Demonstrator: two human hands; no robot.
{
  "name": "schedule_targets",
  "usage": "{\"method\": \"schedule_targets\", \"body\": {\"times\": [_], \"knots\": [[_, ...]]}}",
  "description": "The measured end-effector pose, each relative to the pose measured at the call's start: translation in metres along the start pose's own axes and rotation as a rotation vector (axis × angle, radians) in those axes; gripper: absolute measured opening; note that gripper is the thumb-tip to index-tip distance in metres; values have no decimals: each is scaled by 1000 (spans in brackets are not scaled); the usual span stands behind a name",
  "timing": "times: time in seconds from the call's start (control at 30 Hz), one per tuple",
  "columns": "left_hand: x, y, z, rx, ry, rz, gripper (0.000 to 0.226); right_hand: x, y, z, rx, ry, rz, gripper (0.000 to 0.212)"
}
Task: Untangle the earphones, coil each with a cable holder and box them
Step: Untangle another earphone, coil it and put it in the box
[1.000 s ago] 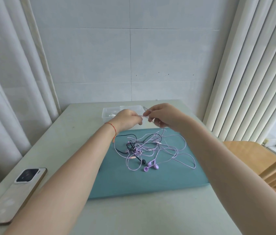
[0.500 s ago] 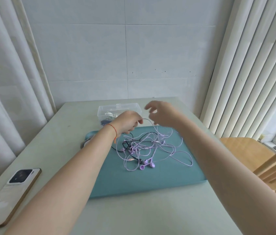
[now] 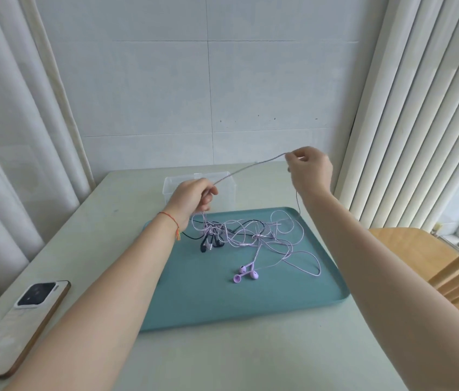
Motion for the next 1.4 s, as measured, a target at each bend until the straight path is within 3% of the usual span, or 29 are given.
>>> {"method": "schedule_targets", "body": {"times": [0.13,0.23,0.3,0.37,0.47,0.53,0.63,0.7,0.77,0.9,0.97,1.0,1.1,1.17,1.27,1.33,1.4], "knots": [[-17,1,-10,19,-55,-94,18,7,17,-36,289,316,121,46],[-48,10,-28,78,-88,-223,15,51,38,-43,288,122,378,49],[-72,14,-35,96,-100,-310,15,74,49,-45,327,-53,456,48],[-86,15,-38,95,-130,-357,18,86,53,-48,352,-70,515,44],[-74,12,-38,91,-192,-300,20,86,55,-59,421,138,561,24],[-50,10,-36,127,-201,-202,15,72,58,-72,556,269,534,15],[-9,15,-41,288,-198,-33,11,53,68,-86,749,488,522,17],[17,21,-45,388,-391,23,21,46,73,-93,816,630,542,15],[35,23,-41,405,-510,22,20,52,69,-97,765,587,540,13],[44,16,-23,271,-494,-39,46,89,42,-54,208,23,522,11],[43,10,-10,184,-552,-62,45,95,40,-36,67,-102,523,11],[43,8,-3,131,-580,-55,38,96,38,-36,91,-88,513,12],[44,5,15,33,-486,42,20,87,36,-58,371,190,428,13],[44,4,24,-36,-361,100,22,82,31,-57,341,178,393,15],[43,1,35,-145,-249,126,32,80,26,-36,103,-46,361,14],[41,0,36,-143,-282,111,36,80,26,-41,171,-41,335,14],[39,2,29,-12,-380,102,51,79,35,-57,381,29,301,14]]}}
Point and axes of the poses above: each hand's wrist, its own y-axis away from the middle knuckle, its own z-axis out of the back of the hand, x = y × z, the point moved 9 cm from there along -y, towards the middle knuckle, and after that the axes turned 2 degrees about -x, right-handed, at the moved point
